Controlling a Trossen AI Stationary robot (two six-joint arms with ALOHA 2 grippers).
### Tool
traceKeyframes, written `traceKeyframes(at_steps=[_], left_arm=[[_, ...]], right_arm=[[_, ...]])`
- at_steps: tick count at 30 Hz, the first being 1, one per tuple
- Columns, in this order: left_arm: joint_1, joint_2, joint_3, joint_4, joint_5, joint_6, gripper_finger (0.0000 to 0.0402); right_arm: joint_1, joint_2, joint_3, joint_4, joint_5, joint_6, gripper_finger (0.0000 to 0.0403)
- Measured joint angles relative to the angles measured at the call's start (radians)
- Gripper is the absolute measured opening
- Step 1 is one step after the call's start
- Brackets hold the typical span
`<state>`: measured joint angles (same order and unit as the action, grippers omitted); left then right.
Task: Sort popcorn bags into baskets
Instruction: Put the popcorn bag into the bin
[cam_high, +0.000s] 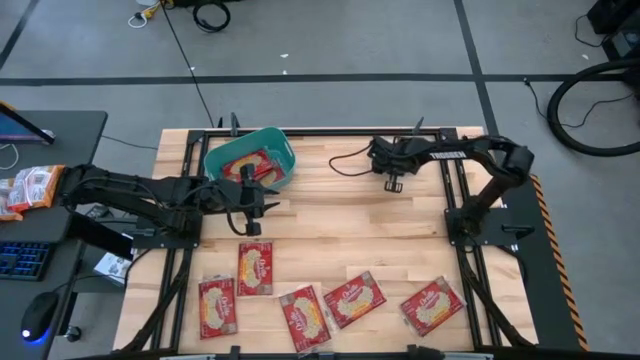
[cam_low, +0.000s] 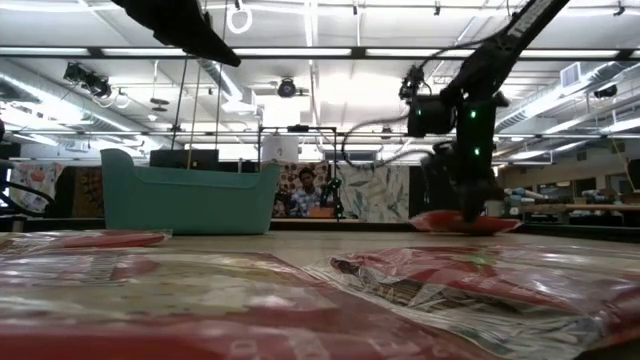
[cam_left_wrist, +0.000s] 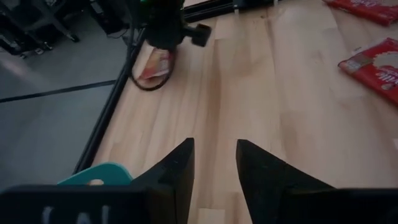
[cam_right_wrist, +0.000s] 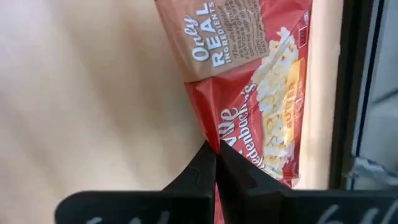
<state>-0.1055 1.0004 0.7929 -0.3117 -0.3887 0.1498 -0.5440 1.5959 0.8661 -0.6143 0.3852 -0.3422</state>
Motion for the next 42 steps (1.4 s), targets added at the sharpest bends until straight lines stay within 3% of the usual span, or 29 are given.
traceKeyframes(at_steps=[7,12,23,30,42], left_arm=[[0.002,0.000,0.000,0.015,-0.082,0.000,0.0172],[0.008,0.000,0.000,0.034,-0.096,-0.010,0.0189],[0.042,-0.034,0.073,-0.092,-0.105,-0.150,0.0172],[0.022,-0.067,0.125,-0.110,-0.082,-0.173,0.0172],[0.022,-0.259,0.126,-0.089,-0.032,-0.235,0.0172]], right_arm=[[0.153,-0.101,0.000,0.011,-0.058,0.054,0.0005],[0.265,-0.089,0.058,-0.002,-0.040,0.120,0.0004],[0.445,0.089,0.360,-0.116,0.193,0.134,0.0002],[0.484,0.149,0.505,-0.089,0.246,0.088,0.0002],[0.543,0.383,0.783,-0.043,0.381,-0.116,0.0002]])
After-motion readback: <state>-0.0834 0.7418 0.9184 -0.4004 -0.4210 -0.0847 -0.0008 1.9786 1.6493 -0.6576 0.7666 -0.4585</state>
